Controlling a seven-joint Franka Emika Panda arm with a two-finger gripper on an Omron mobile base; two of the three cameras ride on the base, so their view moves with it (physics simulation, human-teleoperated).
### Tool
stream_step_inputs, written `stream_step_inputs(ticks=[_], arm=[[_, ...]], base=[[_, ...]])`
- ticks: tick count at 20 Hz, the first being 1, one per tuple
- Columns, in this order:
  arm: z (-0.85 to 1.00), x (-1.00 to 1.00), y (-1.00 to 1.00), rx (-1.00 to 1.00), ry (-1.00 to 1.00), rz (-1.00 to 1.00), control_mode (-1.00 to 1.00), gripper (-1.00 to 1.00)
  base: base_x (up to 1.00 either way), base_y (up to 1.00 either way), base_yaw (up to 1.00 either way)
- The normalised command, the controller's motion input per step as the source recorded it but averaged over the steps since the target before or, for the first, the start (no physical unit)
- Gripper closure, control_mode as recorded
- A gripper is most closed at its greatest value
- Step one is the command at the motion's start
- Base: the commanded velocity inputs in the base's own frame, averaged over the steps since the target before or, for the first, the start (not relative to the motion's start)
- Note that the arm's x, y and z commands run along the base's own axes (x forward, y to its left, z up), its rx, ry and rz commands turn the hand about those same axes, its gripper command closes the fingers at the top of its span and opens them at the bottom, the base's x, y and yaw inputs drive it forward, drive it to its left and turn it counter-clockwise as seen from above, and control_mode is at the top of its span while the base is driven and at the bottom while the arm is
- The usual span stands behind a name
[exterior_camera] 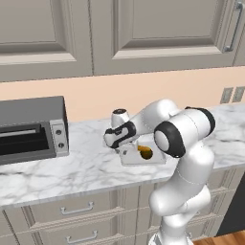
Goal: Take the carrot and avocado out of the freezer and place them in the tupperware container on the counter. Then put the tupperware containing the vegetables back in the freezer.
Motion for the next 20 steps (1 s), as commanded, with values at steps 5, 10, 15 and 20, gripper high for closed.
stream_step_inputs(ticks=[5,10,15,20], arm=[[0.07,-0.4,0.01,-0.05,-0.18,0.23,-1.0,1.0],[0.4,-0.24,0.0,-0.31,-0.19,0.43,-1.0,1.0],[0.71,-0.19,0.0,-0.3,-0.06,0.49,-1.0,1.0],[0.75,-0.11,-0.01,-0.12,0.03,0.46,-1.0,1.0]], base=[[0.0,0.0,0.0],[0.0,0.0,0.0],[0.0,0.0,0.0],[0.0,0.0,0.0]])
